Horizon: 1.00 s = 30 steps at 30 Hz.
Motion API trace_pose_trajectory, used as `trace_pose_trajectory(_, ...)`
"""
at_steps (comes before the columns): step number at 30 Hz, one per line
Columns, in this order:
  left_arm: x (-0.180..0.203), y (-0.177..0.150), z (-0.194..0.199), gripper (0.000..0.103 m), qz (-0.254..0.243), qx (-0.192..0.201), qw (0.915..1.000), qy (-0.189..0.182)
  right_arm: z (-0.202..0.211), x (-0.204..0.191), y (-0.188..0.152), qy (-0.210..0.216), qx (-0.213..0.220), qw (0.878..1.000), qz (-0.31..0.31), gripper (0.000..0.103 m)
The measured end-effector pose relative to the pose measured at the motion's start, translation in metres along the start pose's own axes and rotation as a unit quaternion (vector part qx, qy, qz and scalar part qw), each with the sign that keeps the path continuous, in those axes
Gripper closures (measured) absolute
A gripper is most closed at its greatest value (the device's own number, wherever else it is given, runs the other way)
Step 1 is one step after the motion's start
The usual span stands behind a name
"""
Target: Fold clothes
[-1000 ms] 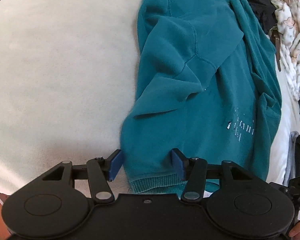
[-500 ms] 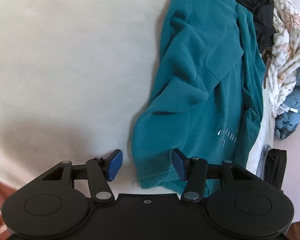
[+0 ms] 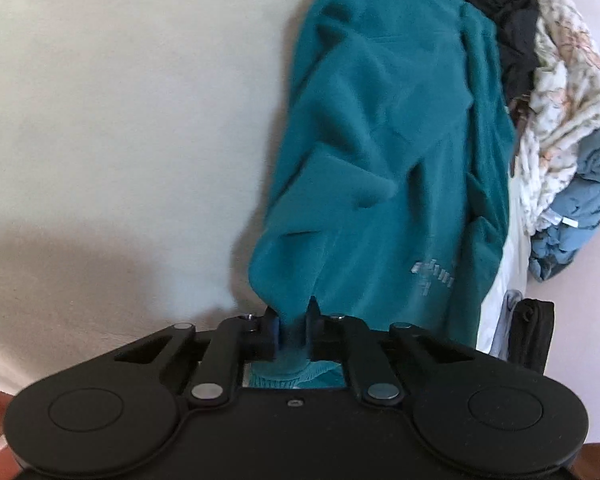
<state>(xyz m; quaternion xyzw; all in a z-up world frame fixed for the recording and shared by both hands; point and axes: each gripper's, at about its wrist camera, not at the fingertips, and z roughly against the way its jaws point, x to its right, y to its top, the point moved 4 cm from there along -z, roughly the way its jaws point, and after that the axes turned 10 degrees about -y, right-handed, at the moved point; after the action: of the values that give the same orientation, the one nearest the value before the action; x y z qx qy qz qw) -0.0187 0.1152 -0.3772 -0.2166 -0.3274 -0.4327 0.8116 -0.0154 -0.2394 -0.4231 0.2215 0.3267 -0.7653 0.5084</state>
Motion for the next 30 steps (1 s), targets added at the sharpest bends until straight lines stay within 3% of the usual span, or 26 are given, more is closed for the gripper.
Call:
trace_pose_trajectory(4,0.022,0.01,0.017,0.099,-0.004,0.022,0.9993,-0.029,0.024,-0.024,0.01,0.035,0.006,0.999,0.01,0.093)
trace_pose_trajectory(8,0.054,0.045,0.04,0.099,-0.011,0.061,0.9952,-0.075,0.05,-0.054,0.04,0.082,0.048,0.995,0.02,0.094)
trace_pose_trajectory(15,0.114,0.119,0.036,0.099,-0.048,0.118,0.9812,-0.145,0.076,-0.109,0.122,0.134,0.122,0.981,0.074,0.095)
trace_pose_trajectory(19,0.129,0.156,0.025,0.099,-0.052,0.143,0.974,-0.167,0.087,-0.123,0.17,0.152,0.16,0.971,0.086,0.096)
trace_pose_trajectory(26,0.141,0.213,-0.009,0.099,-0.051,0.165,0.9694,-0.174,0.081,-0.127,0.24,0.159,0.202,0.965,0.057,0.096)
trace_pose_trajectory(30,0.147,0.24,-0.034,0.099,-0.062,0.168,0.9713,-0.157,0.069,-0.133,0.27,0.146,0.216,0.964,0.054,0.096)
